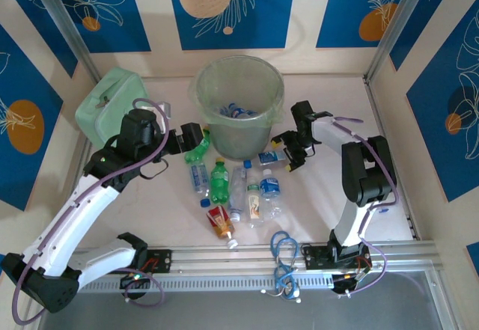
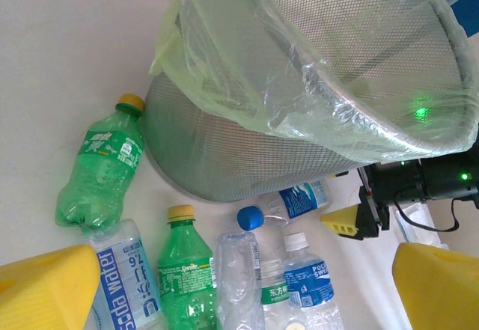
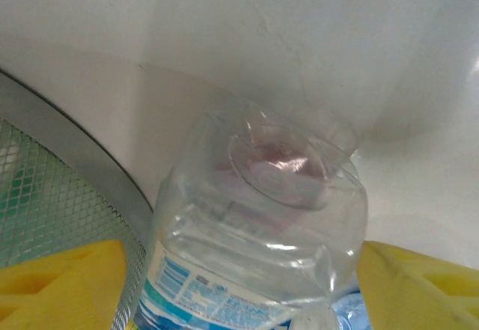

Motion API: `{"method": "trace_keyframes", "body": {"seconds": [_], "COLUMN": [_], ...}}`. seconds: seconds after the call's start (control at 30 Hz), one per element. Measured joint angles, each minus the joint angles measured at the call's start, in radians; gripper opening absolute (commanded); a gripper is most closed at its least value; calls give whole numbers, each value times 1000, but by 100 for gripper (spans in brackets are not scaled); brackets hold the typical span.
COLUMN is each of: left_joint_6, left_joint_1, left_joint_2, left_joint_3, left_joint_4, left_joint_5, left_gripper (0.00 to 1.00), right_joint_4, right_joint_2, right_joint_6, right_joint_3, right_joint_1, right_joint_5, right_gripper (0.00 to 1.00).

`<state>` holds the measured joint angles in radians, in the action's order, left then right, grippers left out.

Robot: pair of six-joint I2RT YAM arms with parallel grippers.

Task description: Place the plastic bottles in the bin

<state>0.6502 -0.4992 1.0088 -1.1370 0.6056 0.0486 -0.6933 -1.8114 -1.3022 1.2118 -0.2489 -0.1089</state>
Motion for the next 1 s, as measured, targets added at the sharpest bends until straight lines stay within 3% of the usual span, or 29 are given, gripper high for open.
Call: {"method": "trace_keyframes", "body": {"seconds": [0.47, 1.0], "left_joint_6": [0, -4], "left_joint_1": [10, 21], "left_joint_2": [2, 9], "left_joint_3": [0, -5], "left_joint_4": [0, 1], "left_joint_5": [3, 3], "left_gripper": [100, 100], "right_joint_4": [31, 43], "right_joint_2": [-76, 14], "right_joint_6": [-6, 32], "right_joint_3": [20, -47], "right_joint_1": [0, 40], "right_joint_5": [0, 36], "right_gripper": [62, 54]}}
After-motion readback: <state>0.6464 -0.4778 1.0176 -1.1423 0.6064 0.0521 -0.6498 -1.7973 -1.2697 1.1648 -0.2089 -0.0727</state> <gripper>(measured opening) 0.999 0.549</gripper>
